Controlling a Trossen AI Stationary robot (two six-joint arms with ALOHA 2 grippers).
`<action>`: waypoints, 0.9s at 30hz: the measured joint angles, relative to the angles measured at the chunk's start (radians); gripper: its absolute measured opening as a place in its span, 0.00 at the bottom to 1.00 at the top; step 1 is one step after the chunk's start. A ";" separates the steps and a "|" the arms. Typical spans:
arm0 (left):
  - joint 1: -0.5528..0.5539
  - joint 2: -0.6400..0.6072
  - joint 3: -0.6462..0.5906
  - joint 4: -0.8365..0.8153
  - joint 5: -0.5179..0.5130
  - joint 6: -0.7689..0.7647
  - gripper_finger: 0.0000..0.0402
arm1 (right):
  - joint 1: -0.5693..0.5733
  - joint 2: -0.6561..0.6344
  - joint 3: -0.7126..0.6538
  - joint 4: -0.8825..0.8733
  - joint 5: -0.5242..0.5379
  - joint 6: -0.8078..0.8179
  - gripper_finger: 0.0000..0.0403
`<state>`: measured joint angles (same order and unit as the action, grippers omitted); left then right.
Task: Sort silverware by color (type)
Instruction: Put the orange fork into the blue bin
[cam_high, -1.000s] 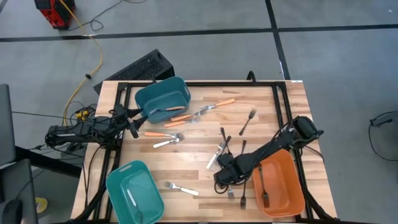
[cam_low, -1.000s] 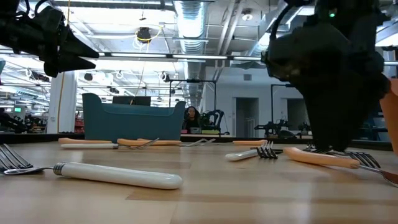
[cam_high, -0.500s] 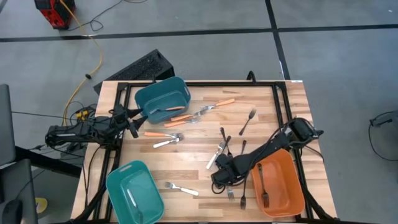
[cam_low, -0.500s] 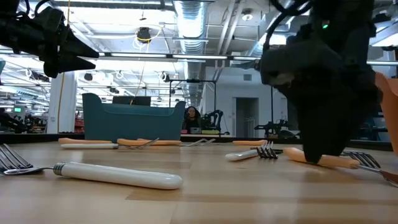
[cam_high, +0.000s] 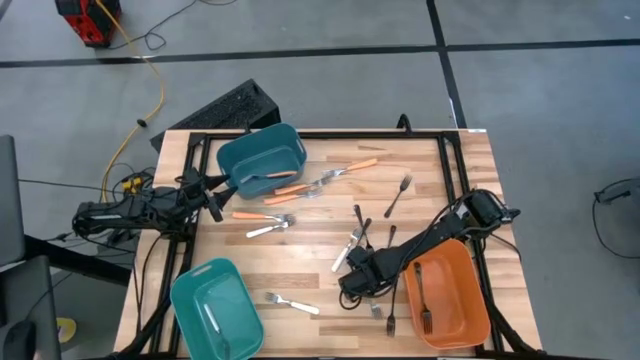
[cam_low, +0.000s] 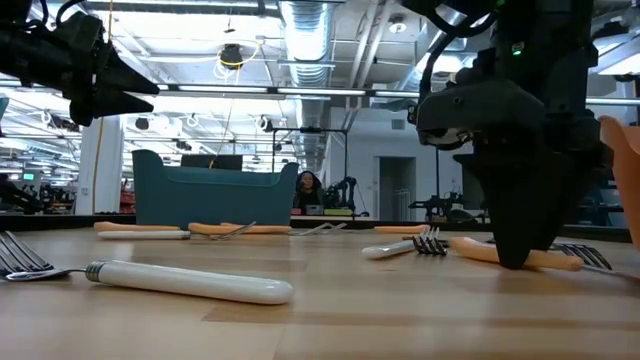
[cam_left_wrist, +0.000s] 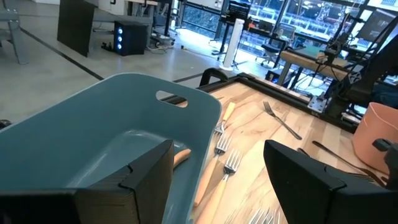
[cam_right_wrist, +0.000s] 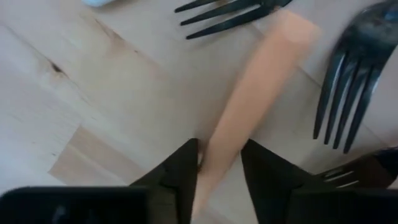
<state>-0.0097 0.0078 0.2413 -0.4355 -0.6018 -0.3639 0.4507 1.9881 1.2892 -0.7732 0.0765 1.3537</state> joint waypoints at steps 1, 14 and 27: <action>0.000 0.000 0.000 0.000 0.000 0.000 0.58 | 0.000 0.000 0.000 -0.001 0.000 0.000 0.30; 0.000 0.000 0.000 0.000 0.000 0.000 0.58 | 0.000 0.007 0.038 -0.029 -0.003 -0.024 0.22; 0.000 0.000 0.000 0.000 0.000 0.000 0.58 | -0.008 0.009 0.136 -0.031 -0.008 -0.186 0.22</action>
<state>-0.0097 0.0078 0.2413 -0.4358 -0.6018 -0.3637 0.4423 1.9972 1.4249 -0.8045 0.0682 1.1676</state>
